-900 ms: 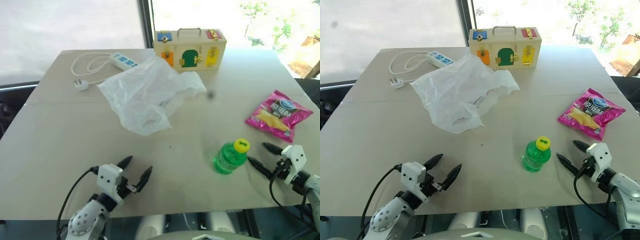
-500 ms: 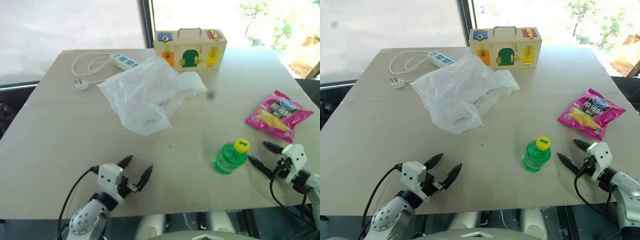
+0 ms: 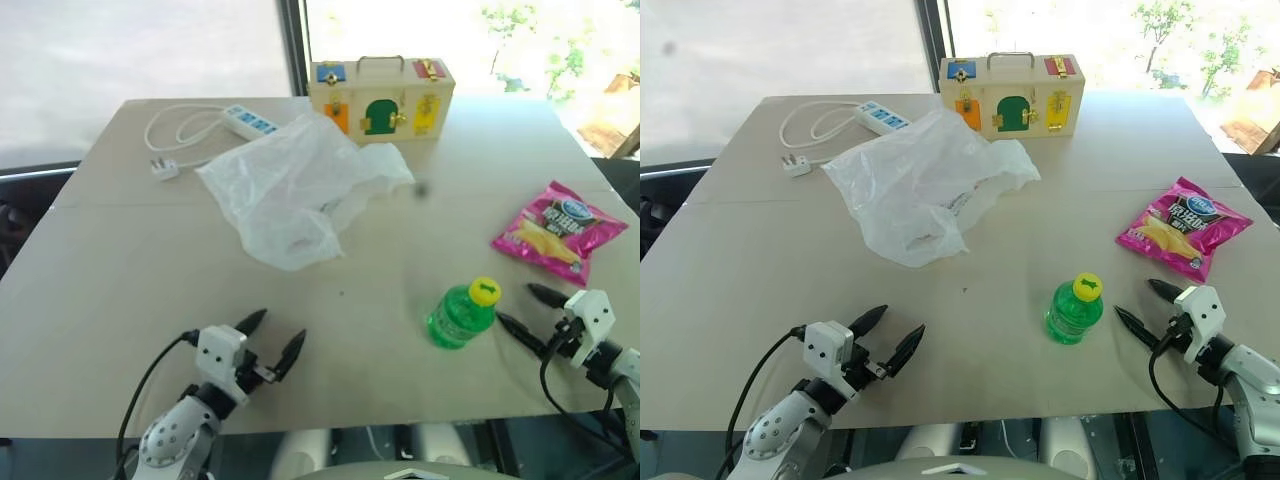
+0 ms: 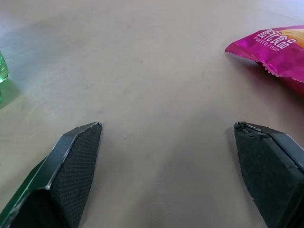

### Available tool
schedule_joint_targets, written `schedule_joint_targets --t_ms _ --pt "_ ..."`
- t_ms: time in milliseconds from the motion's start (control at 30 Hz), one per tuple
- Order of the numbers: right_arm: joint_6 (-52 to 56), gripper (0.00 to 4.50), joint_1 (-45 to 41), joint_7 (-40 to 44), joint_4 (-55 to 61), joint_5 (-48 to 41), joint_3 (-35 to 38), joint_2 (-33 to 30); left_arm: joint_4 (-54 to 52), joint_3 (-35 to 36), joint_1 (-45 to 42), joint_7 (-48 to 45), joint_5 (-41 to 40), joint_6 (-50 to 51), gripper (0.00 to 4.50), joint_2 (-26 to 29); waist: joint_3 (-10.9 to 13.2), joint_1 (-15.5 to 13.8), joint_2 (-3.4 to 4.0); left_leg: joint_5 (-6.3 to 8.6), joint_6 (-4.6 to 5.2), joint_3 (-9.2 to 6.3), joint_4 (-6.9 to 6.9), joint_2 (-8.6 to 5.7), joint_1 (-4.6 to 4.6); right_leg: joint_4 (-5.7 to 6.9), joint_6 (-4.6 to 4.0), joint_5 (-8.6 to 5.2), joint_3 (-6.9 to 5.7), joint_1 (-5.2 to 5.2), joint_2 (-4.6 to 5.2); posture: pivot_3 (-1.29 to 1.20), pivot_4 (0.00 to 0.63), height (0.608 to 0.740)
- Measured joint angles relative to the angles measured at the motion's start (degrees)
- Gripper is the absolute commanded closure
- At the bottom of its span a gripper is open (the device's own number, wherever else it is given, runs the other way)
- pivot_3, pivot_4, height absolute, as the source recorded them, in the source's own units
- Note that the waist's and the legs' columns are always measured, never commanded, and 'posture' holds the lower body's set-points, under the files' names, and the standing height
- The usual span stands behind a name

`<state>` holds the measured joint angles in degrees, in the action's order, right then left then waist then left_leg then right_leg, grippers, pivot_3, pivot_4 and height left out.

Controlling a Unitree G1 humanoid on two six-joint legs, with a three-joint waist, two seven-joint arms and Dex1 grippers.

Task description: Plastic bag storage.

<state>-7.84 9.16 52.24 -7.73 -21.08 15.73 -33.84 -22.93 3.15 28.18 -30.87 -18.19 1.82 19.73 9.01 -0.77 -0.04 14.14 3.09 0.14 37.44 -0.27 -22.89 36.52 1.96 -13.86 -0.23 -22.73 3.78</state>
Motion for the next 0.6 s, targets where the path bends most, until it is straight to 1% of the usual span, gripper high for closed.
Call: schedule_joint_targets --t_ms 133,267,400,600 --pt "-1.45 0.0 -0.08 0.4 -0.65 0.29 0.0 -0.17 0.0 0.64 -0.6 -0.84 -1.12 -1.15 0.03 -0.37 0.06 -0.04 -0.1 0.0 0.0 0.0 0.0 0.0 -0.01 0.0 0.0 0.0 0.0 0.0 0.0 0.0 0.15 0.74" --pt "-1.83 0.0 -0.13 2.48 -1.28 -0.32 0.02 -1.4 -0.57 1.58 -4.49 0.02 -2.78 -1.0 0.03 -1.09 0.09 -0.17 -0.16 0.0 0.0 0.0 0.03 -0.01 -0.03 0.0 0.0 0.01 -0.06 0.06 0.04 0.0 0.15 0.74" --pt "1.09 0.0 1.03 7.06 0.17 -5.03 0.58 -2.85 -3.35 1.73 -8.61 2.08 -4.54 2.07 0.03 -1.49 0.13 -0.1 -0.13 -0.01 0.01 0.01 0.03 -0.01 -0.06 0.0 0.0 0.02 -0.05 0.05 0.02 0.0 0.15 0.74" --pt "8.09 0.0 -0.57 9.81 6.25 -12.14 5.25 -7.79 -5.2 -0.57 -15.17 6.23 -4.37 8.74 0.03 -2.45 0.17 -0.1 -0.23 -0.01 0.02 0.08 0.06 0.0 -0.01 0.06 0.01 0.02 0.0 0.06 -0.08 0.0 0.15 0.74"
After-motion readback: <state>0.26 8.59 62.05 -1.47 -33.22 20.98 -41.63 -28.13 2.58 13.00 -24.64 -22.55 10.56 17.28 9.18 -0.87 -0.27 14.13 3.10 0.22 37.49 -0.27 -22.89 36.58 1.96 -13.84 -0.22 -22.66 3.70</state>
